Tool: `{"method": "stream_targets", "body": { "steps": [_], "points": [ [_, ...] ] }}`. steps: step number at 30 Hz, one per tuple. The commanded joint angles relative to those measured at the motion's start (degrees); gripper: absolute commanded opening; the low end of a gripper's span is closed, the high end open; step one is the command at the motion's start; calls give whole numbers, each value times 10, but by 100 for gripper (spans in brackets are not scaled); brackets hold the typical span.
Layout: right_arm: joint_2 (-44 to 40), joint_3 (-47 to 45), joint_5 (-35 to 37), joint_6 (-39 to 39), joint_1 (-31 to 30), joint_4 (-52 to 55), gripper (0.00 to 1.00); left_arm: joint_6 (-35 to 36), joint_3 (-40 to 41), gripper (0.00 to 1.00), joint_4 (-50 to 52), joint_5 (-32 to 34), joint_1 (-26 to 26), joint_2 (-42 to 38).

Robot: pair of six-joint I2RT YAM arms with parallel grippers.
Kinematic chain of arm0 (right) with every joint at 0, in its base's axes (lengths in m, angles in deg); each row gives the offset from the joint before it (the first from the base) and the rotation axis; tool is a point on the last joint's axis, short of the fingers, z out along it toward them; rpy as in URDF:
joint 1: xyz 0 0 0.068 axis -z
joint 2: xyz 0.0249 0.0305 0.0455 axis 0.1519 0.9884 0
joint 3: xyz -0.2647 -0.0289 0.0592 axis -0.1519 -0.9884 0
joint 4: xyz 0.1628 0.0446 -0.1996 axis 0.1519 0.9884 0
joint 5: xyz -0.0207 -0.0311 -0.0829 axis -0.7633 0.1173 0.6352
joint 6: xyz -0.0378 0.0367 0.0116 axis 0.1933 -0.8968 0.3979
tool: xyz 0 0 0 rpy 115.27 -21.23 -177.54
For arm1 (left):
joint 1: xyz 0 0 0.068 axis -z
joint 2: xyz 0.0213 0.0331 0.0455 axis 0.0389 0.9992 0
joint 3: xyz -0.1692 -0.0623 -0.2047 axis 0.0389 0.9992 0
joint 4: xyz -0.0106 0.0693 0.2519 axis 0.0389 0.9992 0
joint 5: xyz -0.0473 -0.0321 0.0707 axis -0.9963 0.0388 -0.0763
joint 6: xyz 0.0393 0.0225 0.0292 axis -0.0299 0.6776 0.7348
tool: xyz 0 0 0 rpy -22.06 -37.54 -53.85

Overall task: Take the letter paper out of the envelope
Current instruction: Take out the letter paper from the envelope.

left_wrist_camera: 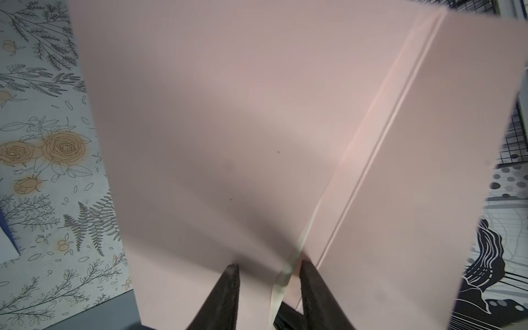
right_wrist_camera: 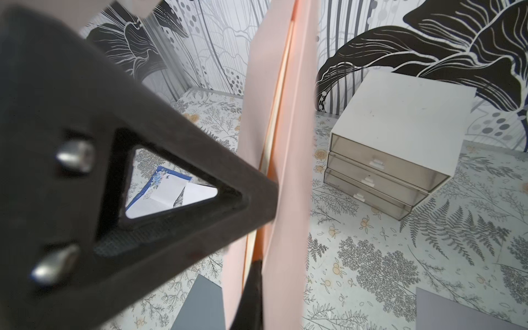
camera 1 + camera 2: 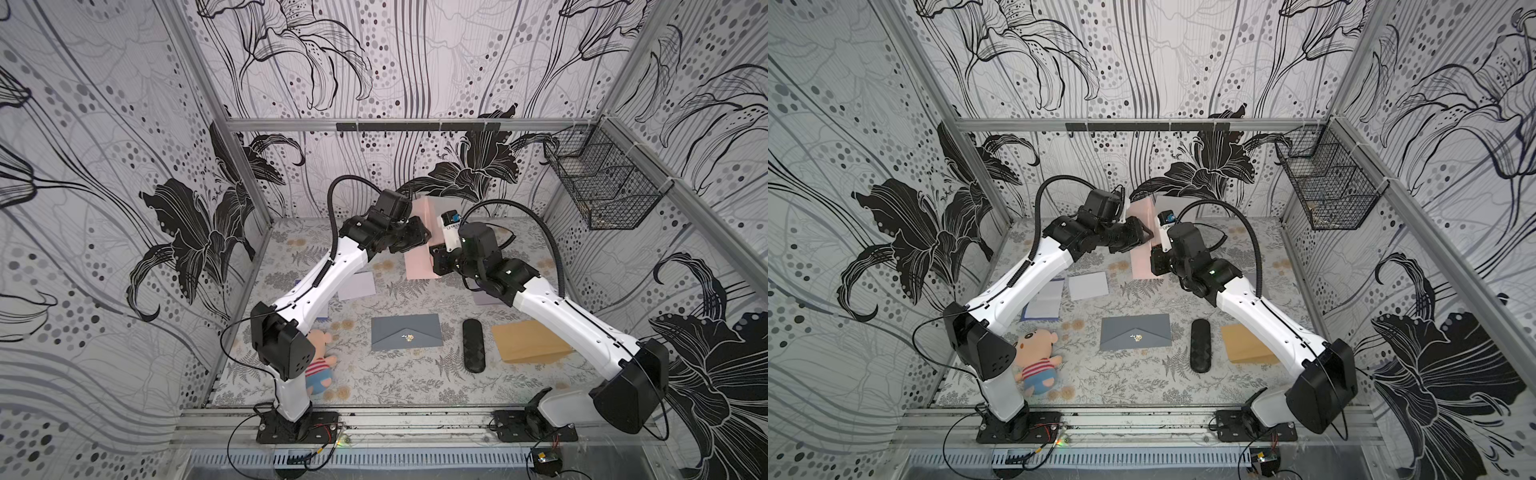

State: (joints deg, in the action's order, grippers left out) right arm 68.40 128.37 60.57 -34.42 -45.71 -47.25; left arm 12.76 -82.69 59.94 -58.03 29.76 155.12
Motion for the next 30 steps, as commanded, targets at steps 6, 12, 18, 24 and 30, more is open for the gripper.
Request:
{"method": "stream_targets", "body": {
  "steps": [6,12,18,24,30],
  "points": [
    [-26,-7,-15,7,-10,-7,0,20,-25,24,11,20,4,18],
    [-28,-7,-15,4,-11,-6,0,21,-23,19,15,14,3,20],
    [-25,-8,-15,-1,-12,-5,0,22,-22,10,19,14,4,17],
    [-27,-13,-9,0,-11,-3,0,24,-21,0,22,13,4,14],
    [-19,-3,0,1,-10,20,0,23,-22,0,23,13,5,8]
  ]
}}
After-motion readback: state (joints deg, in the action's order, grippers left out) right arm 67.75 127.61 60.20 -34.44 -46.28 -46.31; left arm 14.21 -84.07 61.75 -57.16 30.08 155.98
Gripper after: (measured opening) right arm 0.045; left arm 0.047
